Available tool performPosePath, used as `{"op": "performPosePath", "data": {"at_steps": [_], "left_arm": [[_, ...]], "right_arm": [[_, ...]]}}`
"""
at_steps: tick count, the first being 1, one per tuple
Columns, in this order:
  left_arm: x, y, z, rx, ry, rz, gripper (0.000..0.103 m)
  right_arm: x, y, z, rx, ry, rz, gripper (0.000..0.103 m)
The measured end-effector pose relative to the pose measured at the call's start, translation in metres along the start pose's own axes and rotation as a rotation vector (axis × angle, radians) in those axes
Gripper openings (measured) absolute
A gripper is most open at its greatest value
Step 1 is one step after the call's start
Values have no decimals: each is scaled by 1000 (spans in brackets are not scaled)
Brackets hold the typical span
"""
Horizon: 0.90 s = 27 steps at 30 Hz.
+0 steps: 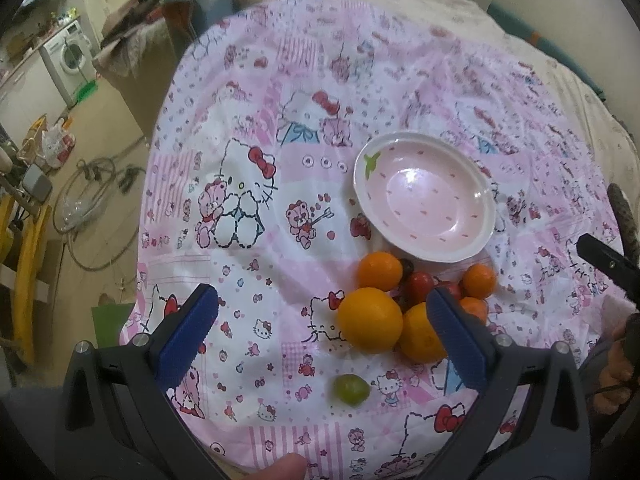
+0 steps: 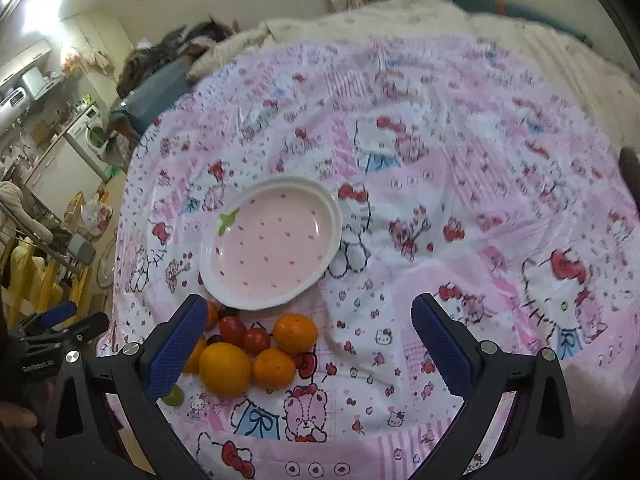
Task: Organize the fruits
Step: 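Grasp a large orange with the left tool while the right tool grasps a tangerine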
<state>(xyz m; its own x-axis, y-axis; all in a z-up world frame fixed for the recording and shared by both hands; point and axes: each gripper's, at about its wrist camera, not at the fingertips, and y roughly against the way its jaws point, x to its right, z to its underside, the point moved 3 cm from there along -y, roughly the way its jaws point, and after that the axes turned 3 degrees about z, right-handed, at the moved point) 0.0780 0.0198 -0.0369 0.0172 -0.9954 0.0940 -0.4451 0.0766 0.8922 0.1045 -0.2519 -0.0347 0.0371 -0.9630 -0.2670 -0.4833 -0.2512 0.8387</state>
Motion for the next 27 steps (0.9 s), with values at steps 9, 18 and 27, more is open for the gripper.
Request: {"op": "performPosePath", "data": {"at_steps": [9,18,27], "left_arm": [[3,-38,-8,-140,13,20,103],[11,-77,-2,-256,49,76,95],[12,-110,22,-421,173,151,68]], "right_arm": [[17,-37,-11,-113,-28,16,103],[36,-57,-6,-150,-120,34,103],[27,-67,-6,-169,-75,43,103]]}}
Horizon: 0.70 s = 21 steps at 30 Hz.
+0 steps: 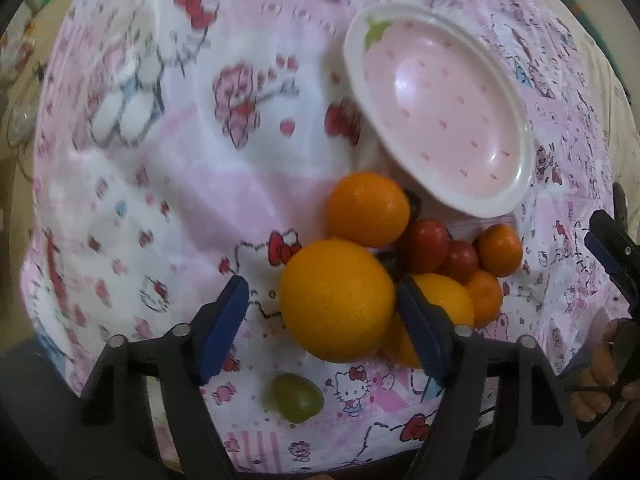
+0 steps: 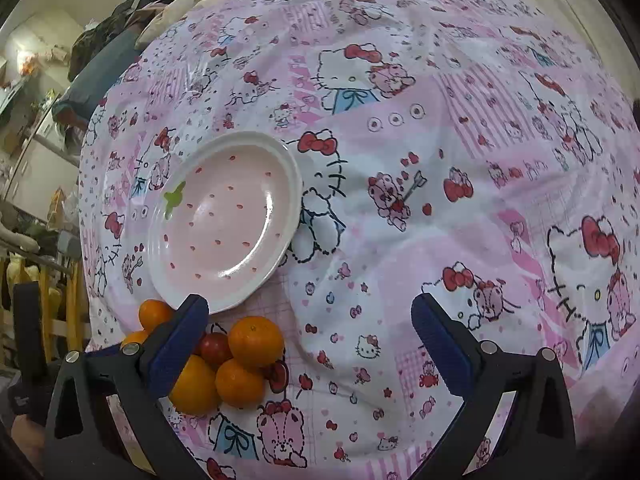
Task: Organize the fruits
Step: 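Grasp a large orange with the left tool while the right tool grasps a tangerine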
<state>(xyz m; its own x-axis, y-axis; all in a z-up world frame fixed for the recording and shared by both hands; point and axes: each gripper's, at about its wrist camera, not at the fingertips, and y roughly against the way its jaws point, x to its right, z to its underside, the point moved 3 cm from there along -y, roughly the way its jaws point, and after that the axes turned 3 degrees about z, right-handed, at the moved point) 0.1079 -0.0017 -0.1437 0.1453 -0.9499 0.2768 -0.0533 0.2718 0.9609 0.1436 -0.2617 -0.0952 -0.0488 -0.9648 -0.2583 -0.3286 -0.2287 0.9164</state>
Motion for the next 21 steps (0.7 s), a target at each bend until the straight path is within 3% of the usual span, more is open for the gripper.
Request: {"op": "performPosePath", "data": {"at_steps": [2,4,6,8,11,16,18,19,21], "left_arm": [[0,-2,1,-17,23,40,57],[3,0,2,-18,12,47,55],[4,0,3,-15,10,47,55],[5,0,3,-16,13,51,55],[5,0,4,-16,3,46,54],[3,2,5,-11,0,47,52],[4,2,6,-10,-3,44,52],[5,3,6,-8,-6,42,52],[6,4,5,-1,-16,38,51]], "right_arm": [[-2,-3,1,-13,5,-5,103],[-4,-11,4,-68,-1,-54,103],[-8,-25,10,-159,-14,-135,95],[-13,-36,17,-223,-8,-161,80],[-19,-49,25,-288,2,-181,72],[-23,-62,26,-303,14,-135,64],[-27,-65,27,-304,30,-141,57],[-28,-66,26,-305,34,-154,47],[-31,-63,27,-295,57,-152,44]]}}
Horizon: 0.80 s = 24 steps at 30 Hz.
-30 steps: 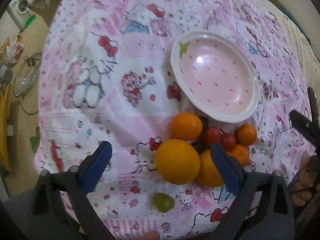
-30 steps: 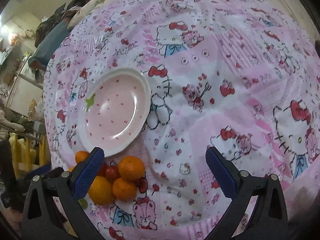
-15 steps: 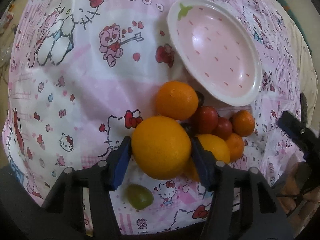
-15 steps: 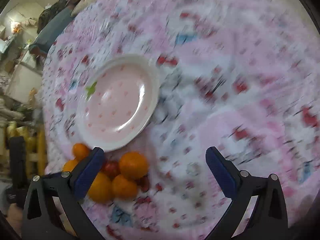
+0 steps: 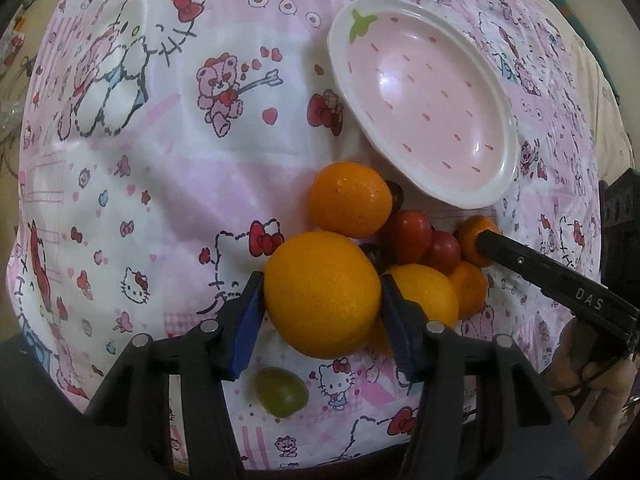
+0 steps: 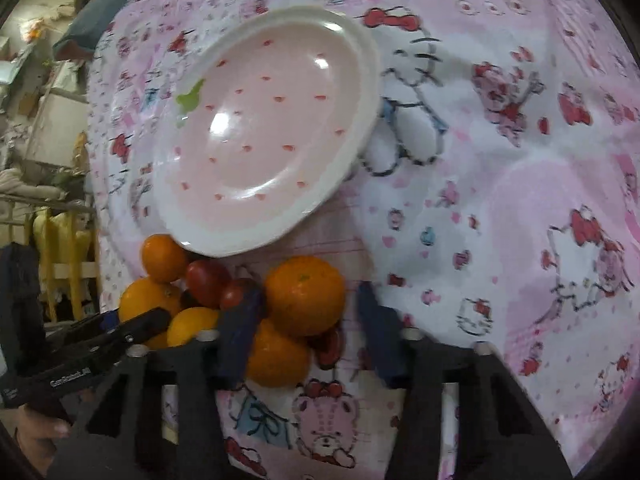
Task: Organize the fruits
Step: 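Grasp a large orange with the left tool while the right tool grasps a tangerine, then carry both fruits onto the white plate and open both tools to release them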
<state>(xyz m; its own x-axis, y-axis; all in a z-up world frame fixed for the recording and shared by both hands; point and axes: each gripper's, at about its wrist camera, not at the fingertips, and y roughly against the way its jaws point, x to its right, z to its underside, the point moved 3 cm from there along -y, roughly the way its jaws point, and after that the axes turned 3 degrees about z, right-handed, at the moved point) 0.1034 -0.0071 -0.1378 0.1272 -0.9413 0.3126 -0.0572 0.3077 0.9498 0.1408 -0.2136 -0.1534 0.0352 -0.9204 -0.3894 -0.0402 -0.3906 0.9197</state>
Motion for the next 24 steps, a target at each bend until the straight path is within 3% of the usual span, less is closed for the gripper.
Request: {"op": "performPosePath", "data": {"at_steps": [19,24], "left_arm": [[-6,29,-1,110,-21,-19,51],[-6,39,2,169,-42,-17,51]], "right_arm": [[7,23,9,79,-8,-10,43],[6,34,12,96,-13,-20,43]]}}
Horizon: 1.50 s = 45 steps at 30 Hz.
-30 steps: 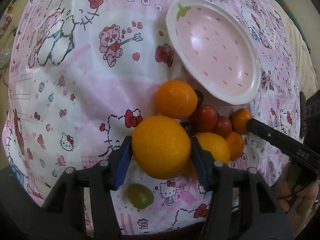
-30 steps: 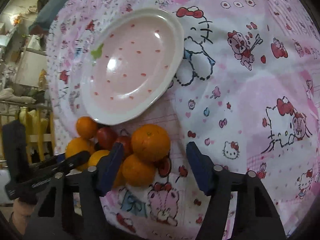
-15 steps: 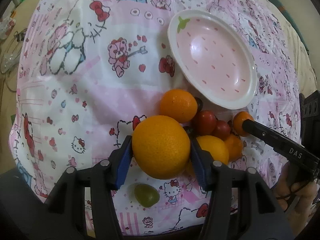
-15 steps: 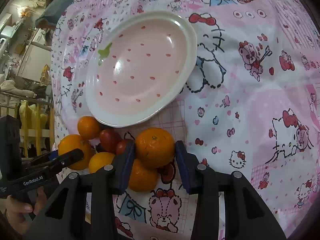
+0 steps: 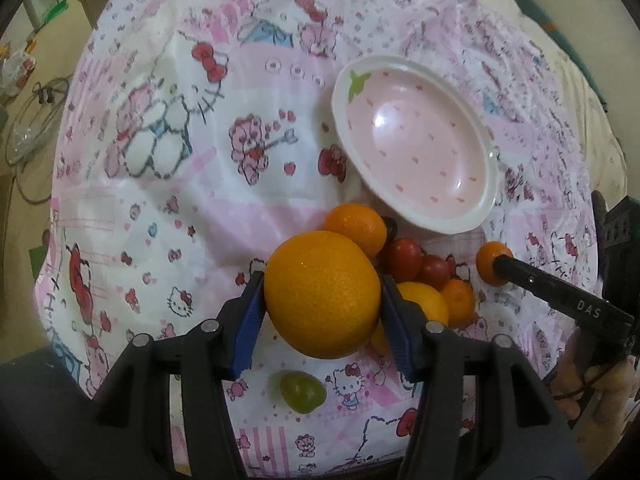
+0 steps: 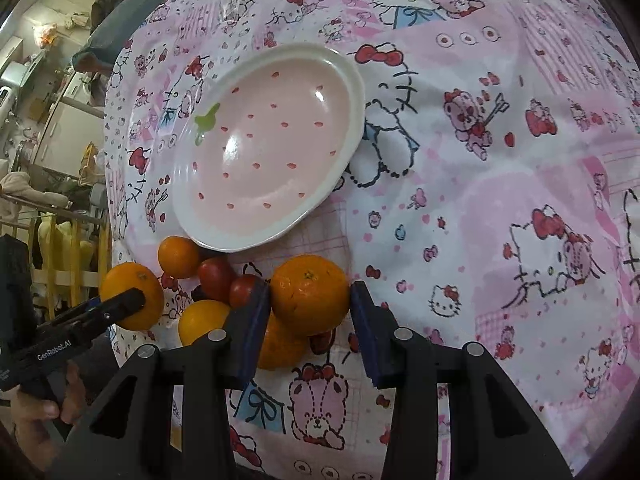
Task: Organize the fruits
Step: 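Carry both fruits onto the white plate and open both tools to release them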
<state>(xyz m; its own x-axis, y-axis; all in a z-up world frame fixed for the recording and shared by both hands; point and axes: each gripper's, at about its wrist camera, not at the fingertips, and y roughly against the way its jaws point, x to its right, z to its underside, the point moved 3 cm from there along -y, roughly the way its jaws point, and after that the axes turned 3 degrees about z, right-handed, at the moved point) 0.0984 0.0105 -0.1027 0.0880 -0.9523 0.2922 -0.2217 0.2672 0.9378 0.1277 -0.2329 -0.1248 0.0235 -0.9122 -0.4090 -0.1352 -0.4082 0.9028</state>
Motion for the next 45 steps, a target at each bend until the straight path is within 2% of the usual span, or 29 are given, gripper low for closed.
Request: {"op": "performPosePath", "data": {"at_steps": [10,17,21,27,34,42,45], "left_arm": [[2,30,-5,105,-40,-40,51],[32,59,-31,225,-152,-78,51],[46,59,-54,193,-173,-25,51],[63,57,-82,214,-250,-66,51],[60,32,-111,186,-241,-72,51],[59,-7,-128,128,-258,-92,51],[60,-18,-135,115,-261,-77,51]], "right_arm": [[-7,27,-7,105,9,-41,43],[-5,67,-22,266,-11,-93,43],[-2,81,-40,319,0,-80,43],[7,88,-66,356,-13,-95,43],[6,74,-92,341,8,-81,43],[5,47,-119,303,27,-60,43],[3,35,-127,285,40,-56,43]]}}
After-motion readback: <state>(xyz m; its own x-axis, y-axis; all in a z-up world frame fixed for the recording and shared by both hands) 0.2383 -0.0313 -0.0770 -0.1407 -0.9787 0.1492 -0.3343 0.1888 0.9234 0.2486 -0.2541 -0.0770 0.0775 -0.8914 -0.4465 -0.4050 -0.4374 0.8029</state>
